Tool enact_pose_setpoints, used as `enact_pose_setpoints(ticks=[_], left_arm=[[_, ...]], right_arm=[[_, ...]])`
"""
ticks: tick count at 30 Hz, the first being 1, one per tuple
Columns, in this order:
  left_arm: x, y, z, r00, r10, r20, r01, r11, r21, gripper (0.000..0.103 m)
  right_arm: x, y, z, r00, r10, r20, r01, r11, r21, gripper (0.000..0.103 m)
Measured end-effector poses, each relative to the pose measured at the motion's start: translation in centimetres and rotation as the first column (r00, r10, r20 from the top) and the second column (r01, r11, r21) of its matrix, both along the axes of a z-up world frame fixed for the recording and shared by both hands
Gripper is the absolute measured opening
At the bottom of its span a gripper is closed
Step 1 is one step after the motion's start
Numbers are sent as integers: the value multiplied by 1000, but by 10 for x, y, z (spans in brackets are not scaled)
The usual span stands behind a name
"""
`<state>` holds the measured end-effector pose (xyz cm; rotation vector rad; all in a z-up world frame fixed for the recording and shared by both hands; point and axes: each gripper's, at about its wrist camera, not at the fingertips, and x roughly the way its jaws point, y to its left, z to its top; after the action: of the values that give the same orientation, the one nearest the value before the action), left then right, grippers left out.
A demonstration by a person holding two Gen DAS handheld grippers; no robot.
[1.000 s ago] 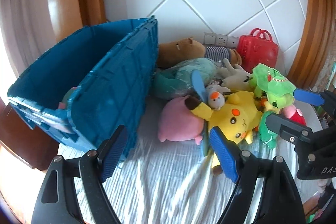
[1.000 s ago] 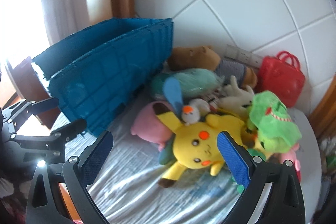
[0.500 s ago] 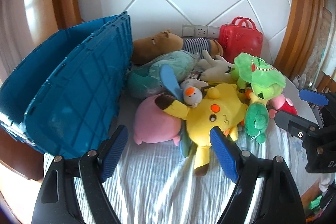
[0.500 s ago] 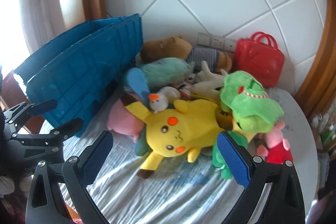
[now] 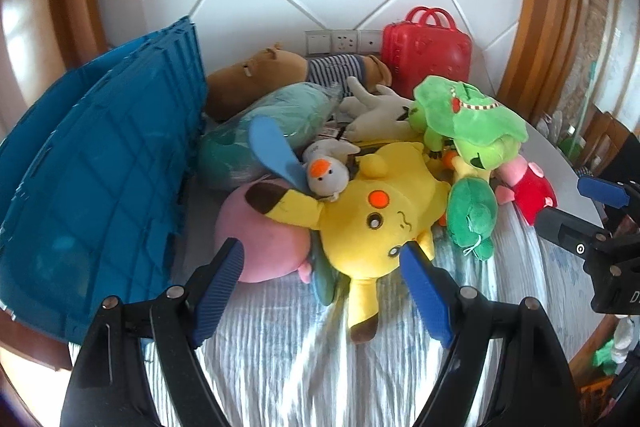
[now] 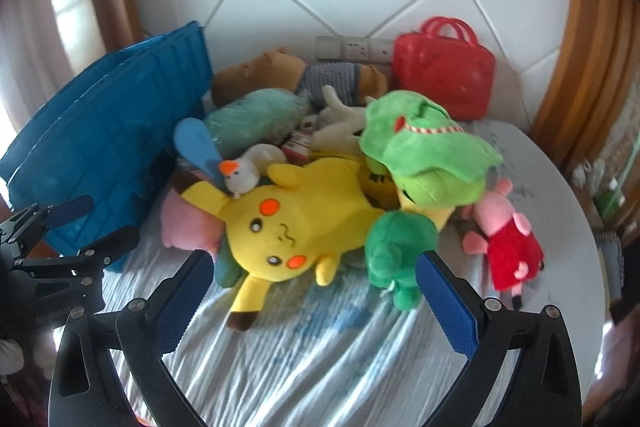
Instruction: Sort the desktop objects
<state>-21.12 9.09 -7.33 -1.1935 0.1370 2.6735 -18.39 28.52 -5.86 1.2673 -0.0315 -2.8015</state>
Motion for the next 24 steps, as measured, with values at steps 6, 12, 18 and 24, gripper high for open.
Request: enact_pose_setpoints(ticks=[6,12,18,24], left_arm=[[-13,18,-5,995,-94,14,94,995,12,80],[-24,41,-12,990,-136,23,136,991,19,80],[-32,90,-17,996,-84,38,84,996,11,80],[-42,147,-17,999,-14,45,13,999,30,80]], right_arm=[[3,19,-5,994,-109,11,109,994,3,102],[3,43,-3,987,-159,7,159,987,16,102],[-17,93,-5,993,-121,10,121,993,18,102],[-39,151,-4,999,-44,12,44,998,45,102]])
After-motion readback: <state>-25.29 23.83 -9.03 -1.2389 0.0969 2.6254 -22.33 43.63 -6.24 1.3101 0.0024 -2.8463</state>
